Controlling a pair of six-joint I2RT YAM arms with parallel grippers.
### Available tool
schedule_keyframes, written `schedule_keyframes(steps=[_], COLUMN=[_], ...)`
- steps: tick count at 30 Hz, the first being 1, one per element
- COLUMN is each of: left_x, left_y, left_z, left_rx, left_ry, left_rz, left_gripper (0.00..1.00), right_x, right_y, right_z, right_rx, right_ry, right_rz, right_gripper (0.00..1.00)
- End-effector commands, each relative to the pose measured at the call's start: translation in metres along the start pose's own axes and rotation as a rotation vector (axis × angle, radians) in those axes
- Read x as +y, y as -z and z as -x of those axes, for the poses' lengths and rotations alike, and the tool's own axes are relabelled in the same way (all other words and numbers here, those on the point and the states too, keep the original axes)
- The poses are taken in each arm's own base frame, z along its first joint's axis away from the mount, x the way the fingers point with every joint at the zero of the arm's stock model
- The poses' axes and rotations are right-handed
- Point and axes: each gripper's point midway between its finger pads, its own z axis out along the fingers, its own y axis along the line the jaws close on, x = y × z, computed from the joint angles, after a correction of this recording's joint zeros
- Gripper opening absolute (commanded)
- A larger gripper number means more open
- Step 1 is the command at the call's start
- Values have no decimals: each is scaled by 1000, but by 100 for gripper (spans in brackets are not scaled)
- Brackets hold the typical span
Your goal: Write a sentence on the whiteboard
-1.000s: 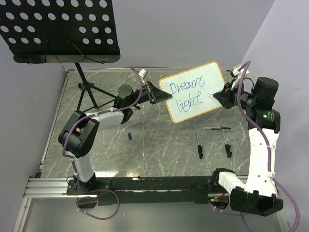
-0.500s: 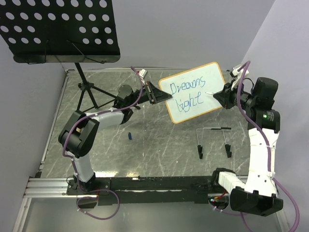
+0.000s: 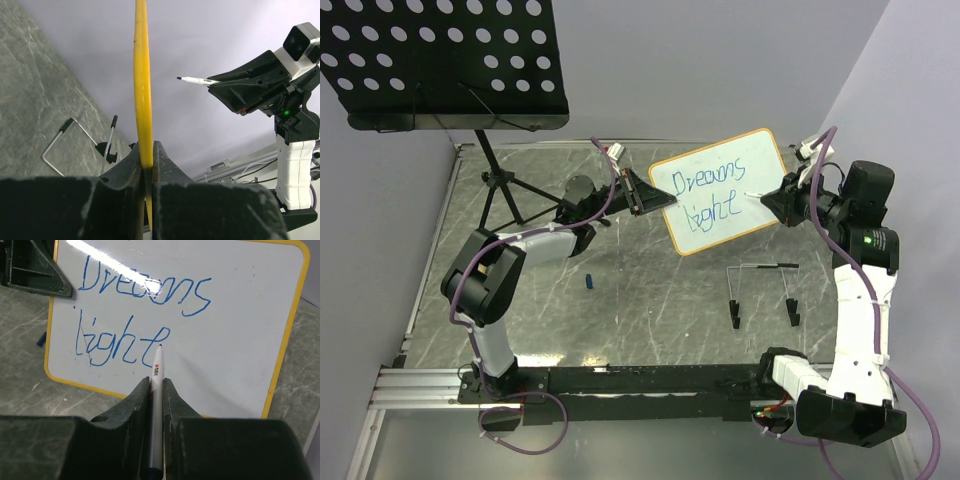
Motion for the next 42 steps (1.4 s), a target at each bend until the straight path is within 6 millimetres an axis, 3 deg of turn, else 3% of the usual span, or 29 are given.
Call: schedule_keyframes(steps=[1, 42], left_x=[-66, -70], left_y=[5, 7], left_z=[20, 22], left_rx=[-63, -69], left_ry=[-145, -154], left_rz=[-172, -181], left_gripper=[1, 1], right_x=[4, 13], right_y=[3, 9], right_z=[6, 16], right_rx=[-29, -50], right_ry=[29, 37], right_rz=[13, 43], right_gripper=[0, 0])
